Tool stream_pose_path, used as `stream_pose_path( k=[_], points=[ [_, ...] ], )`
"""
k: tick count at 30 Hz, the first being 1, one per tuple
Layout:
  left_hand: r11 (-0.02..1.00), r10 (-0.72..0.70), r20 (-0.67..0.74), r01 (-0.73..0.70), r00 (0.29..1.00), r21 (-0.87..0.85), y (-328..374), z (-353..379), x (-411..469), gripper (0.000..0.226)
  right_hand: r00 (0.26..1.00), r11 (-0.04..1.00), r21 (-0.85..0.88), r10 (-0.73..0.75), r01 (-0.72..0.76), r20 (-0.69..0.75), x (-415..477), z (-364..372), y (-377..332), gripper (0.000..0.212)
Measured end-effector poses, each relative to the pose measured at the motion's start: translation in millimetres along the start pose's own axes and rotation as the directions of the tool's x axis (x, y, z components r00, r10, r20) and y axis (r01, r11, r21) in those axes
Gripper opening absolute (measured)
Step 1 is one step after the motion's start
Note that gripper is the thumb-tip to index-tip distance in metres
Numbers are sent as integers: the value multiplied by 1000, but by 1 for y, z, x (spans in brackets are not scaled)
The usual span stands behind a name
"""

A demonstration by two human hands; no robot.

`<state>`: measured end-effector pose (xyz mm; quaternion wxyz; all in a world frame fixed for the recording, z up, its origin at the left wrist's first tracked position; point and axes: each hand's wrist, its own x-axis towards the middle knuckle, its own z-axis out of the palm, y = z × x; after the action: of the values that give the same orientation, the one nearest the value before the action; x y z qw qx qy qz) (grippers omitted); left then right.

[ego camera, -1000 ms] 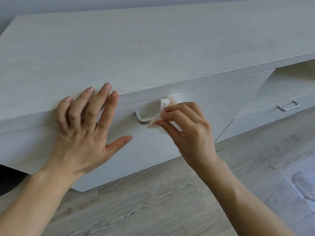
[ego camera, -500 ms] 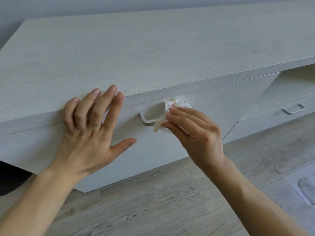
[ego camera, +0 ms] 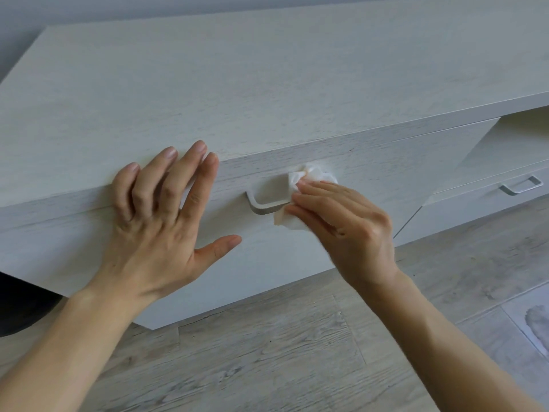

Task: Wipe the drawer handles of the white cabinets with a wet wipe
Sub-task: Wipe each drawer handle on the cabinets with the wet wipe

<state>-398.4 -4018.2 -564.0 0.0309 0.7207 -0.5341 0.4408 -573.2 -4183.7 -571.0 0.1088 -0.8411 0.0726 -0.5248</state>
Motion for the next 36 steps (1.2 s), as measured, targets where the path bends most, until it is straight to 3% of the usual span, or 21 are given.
stream_pose_path(
  k=[4,8,16,23,28,36],
  points=[
    [1000,0,6,0,1000,-4,1,0,0,84,999,999,3,37,-37,-35,1,-3,4,12],
    [1000,8,4,-8,1000,4,1,-1,1,85,998,993,94,64,-66,19,3,13,-11,12],
    [1000,-4,6,4,1000,4,0,-2,4,84,982,977,105,184,-187,37,7,8,-7,15],
    [1000,-13,25,13,1000,26,-1,-2,3,87,998,995,103,5,-12,63,4,-4,13,13],
    [1000,-9,40,8,999,30,0,-3,3,87,986,980,160,-131,115,99,3,28,-11,11],
    [999,-13,33,12,999,37,1,-2,3,86,998,997,44,-56,56,-1,0,7,6,13]
  ],
)
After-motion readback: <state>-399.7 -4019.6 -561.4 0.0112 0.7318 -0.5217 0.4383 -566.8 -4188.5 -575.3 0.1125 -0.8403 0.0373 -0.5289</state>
